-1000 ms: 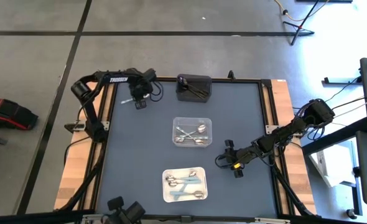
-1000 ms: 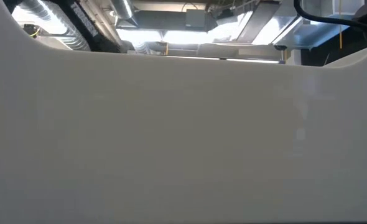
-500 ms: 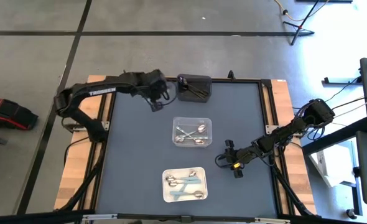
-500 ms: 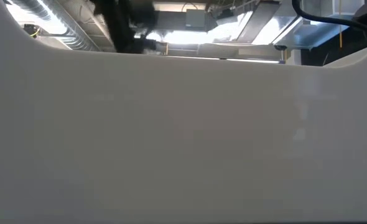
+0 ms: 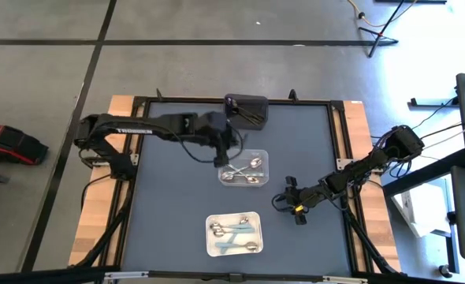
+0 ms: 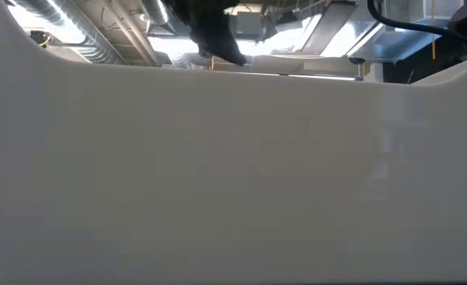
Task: Sort silverware by color (type)
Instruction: Put the green patterned spoon into the transparent bin, then return to Home Position
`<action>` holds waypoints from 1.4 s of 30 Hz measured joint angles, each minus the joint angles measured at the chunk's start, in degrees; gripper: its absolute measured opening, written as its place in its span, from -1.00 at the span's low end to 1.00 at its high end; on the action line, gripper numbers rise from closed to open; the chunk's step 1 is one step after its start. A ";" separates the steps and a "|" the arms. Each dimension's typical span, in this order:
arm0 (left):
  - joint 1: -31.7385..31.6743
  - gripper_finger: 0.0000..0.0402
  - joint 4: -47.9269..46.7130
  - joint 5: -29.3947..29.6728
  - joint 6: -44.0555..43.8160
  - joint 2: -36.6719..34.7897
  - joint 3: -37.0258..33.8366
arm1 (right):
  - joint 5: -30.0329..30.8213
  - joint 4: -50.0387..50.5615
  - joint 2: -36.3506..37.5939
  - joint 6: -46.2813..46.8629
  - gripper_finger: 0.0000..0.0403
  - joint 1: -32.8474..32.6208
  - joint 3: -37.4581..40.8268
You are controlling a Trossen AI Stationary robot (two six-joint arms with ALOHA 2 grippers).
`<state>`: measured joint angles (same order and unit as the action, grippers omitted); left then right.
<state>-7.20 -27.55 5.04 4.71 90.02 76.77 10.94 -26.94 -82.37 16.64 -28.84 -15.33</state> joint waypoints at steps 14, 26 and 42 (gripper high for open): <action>3.30 -0.77 7.61 0.30 -3.08 13.58 -0.02 | 1.97 -0.02 0.02 0.04 -0.16 0.00 0.00; 5.20 -0.44 1.71 0.89 -3.28 8.22 0.24 | 1.34 0.01 0.30 0.06 -0.16 0.00 -1.44; 11.50 -0.48 28.04 6.11 -11.43 -22.32 -38.99 | 5.77 23.57 31.52 -1.99 -0.36 3.95 -2.41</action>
<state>4.29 0.48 11.14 -6.72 67.70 37.79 16.71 -3.37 -50.85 14.65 -24.89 -17.75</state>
